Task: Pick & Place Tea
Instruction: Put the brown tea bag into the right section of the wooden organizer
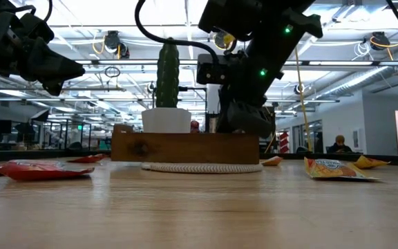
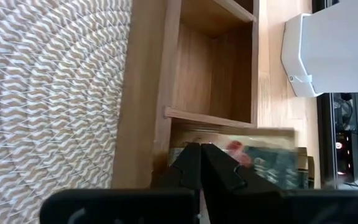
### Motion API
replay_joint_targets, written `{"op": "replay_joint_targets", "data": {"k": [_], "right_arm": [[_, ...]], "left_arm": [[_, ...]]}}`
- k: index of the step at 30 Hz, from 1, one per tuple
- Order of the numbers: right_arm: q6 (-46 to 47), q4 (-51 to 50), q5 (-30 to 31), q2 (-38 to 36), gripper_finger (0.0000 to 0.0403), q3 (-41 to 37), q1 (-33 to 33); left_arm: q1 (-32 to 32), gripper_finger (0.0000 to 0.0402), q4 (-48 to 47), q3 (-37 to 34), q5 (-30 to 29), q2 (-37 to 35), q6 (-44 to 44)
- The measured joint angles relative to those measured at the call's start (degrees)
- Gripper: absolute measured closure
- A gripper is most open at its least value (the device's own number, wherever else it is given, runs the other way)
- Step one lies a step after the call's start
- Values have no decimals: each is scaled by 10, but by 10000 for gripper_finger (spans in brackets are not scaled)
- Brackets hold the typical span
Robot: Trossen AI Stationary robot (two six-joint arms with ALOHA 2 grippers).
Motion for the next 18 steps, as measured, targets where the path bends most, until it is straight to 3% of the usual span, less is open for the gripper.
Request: {"op": "replay_joint_targets", "data": {"k": [11,18], "right_arm": [[-16,22,7,0,403,0,19],[31,4,91,-39,403,1,62]], "left_arm": [[0,344,0,0,0,0,0],[0,344,0,0,0,0,0]]}}
